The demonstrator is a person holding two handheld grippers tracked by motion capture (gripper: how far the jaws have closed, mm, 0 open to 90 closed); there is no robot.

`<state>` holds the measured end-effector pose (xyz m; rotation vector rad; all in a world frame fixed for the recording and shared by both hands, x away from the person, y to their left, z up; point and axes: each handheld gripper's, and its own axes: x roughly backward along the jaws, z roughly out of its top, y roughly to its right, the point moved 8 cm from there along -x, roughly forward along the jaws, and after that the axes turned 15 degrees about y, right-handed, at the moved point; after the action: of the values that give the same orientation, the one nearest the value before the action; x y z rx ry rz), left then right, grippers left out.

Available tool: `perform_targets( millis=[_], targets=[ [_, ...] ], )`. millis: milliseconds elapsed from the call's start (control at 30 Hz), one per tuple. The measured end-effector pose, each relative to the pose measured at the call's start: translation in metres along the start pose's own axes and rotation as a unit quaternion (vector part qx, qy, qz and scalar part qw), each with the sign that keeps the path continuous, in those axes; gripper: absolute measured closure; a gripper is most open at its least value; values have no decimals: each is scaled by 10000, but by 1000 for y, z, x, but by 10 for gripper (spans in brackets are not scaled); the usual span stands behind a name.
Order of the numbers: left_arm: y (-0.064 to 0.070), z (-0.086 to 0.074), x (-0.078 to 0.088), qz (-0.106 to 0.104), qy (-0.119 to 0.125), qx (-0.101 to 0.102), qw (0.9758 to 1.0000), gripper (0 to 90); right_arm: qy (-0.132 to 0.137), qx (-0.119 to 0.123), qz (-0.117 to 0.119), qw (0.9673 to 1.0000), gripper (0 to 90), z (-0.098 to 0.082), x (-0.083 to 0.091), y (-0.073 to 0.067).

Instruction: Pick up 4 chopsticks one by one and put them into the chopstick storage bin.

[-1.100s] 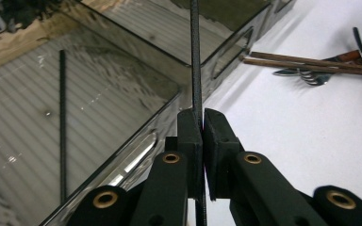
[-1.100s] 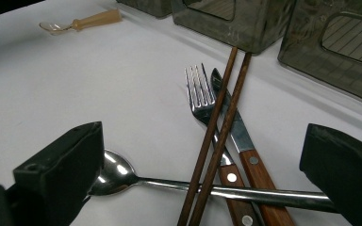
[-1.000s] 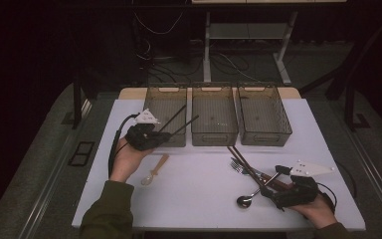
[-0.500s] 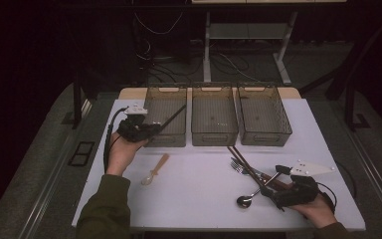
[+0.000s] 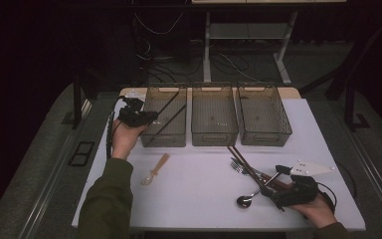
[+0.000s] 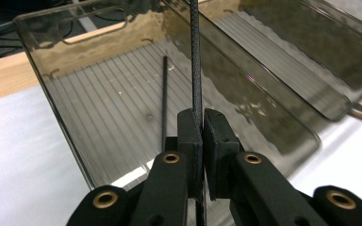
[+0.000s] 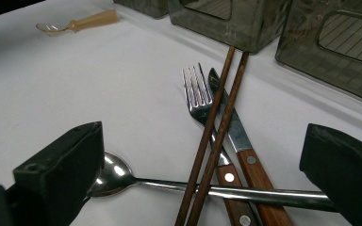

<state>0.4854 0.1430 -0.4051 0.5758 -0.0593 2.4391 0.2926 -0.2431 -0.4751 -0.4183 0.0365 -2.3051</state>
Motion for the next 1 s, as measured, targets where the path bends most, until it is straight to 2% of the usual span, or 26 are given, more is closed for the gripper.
perform_targets(
  millis=[267,533,633,1000],
  targets=[
    [-11,11,-21,243,95,26,9997,857,19,0,4,10000,8,1,1,1],
    [-19,11,-40,376,151,56,9992,857,40,7,30,10000,9,1,1,0],
    [-21,9,-45,405,145,124,9990,857,48,2,31,10000,8,1,1,1],
    [-24,-3,-54,526,-92,124,9985,856,71,-9,46,10000,8,2,2,0]
  ],
)
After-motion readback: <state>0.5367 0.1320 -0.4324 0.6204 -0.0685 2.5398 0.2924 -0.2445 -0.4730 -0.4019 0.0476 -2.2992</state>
